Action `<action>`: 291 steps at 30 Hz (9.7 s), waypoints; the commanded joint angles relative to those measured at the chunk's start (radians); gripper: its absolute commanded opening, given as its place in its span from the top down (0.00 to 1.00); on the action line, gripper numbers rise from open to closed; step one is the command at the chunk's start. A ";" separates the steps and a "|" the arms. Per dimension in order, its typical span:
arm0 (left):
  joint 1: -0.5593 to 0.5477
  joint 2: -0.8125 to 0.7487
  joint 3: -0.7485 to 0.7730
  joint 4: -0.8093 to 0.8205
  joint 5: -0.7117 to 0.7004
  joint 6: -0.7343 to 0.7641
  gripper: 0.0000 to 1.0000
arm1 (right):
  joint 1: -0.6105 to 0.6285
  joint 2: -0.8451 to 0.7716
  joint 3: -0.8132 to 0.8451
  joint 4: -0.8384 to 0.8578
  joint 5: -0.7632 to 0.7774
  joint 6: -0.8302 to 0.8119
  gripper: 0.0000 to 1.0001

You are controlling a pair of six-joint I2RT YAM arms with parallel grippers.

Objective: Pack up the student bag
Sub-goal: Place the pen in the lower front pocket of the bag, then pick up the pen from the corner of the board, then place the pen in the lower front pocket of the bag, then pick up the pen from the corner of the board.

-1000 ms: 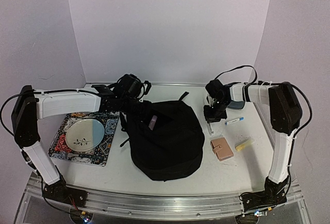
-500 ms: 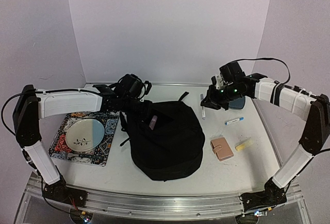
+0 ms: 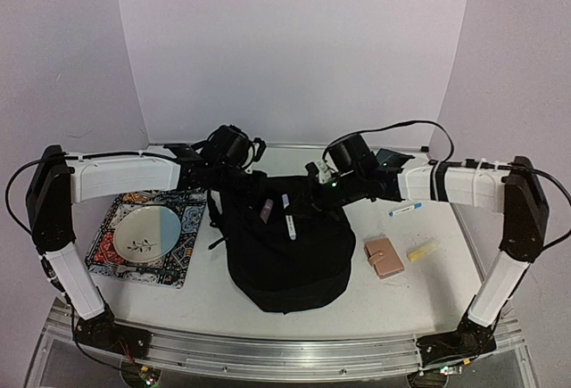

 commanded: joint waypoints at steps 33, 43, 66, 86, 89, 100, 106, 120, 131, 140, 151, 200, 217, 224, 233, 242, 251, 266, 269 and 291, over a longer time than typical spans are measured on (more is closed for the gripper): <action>0.002 -0.001 0.044 -0.036 0.273 0.035 1.00 | 0.027 0.241 0.116 0.331 0.415 0.357 0.64; 0.003 -0.021 0.019 -0.057 0.092 0.105 1.00 | 0.028 0.093 -0.019 0.280 0.320 0.164 0.46; 0.004 -0.050 -0.038 -0.045 -0.061 0.158 1.00 | -0.237 -0.299 -0.151 -0.469 0.703 -0.177 0.19; 0.004 -0.068 -0.040 -0.044 -0.047 0.158 1.00 | -0.522 -0.234 -0.433 -0.480 0.700 -0.031 0.29; 0.004 -0.072 -0.040 -0.044 -0.038 0.158 1.00 | -0.533 -0.203 -0.457 -0.437 0.658 -0.027 0.34; 0.004 -0.071 -0.040 -0.044 -0.035 0.158 1.00 | -0.552 -0.099 -0.480 -0.335 0.615 -0.002 0.51; 0.004 -0.069 -0.040 -0.044 -0.030 0.158 1.00 | -0.560 -0.088 -0.516 -0.286 0.585 0.002 0.70; 0.004 -0.061 -0.039 -0.044 -0.015 0.158 1.00 | -0.552 -0.327 -0.500 -0.283 0.511 -0.084 1.00; 0.004 -0.048 -0.037 -0.044 0.005 0.158 1.00 | -0.321 -0.393 -0.339 -0.283 0.348 -0.106 1.00; 0.004 -0.051 -0.040 -0.035 0.014 0.163 1.00 | -0.039 -0.146 -0.136 -0.142 0.148 -0.056 1.00; 0.003 -0.069 -0.049 -0.019 0.053 0.165 1.00 | 0.094 0.174 0.121 -0.041 -0.030 -0.024 1.00; 0.003 -0.090 -0.062 0.006 0.109 0.160 1.00 | 0.041 -0.110 0.000 -0.092 0.548 -0.072 0.26; 0.002 -0.107 -0.063 0.005 0.093 0.165 1.00 | -0.299 -0.210 -0.124 -0.416 0.817 -0.186 0.09; 0.003 -0.118 -0.065 0.005 0.078 0.170 1.00 | -0.430 -0.076 -0.088 -0.416 0.816 -0.185 0.07; 0.003 -0.128 -0.065 0.005 0.065 0.175 1.00 | -0.517 0.177 0.025 -0.412 0.763 -0.181 0.14; 0.004 -0.139 -0.065 0.005 0.050 0.180 1.00 | -0.596 0.295 0.077 -0.373 0.681 -0.197 0.24; 0.004 -0.141 -0.065 0.006 0.045 0.183 1.00 | -0.620 0.304 0.112 -0.347 0.577 -0.207 0.29; 0.004 -0.145 -0.065 0.006 0.043 0.185 1.00 | -0.624 0.351 0.214 -0.414 0.681 -0.148 0.23; 0.004 -0.146 -0.066 0.006 0.045 0.184 1.00 | -0.624 0.399 0.245 -0.431 0.694 -0.139 0.23; 0.004 -0.161 -0.066 0.006 0.041 0.188 1.00 | -0.657 0.327 0.105 -0.487 0.635 -0.243 0.68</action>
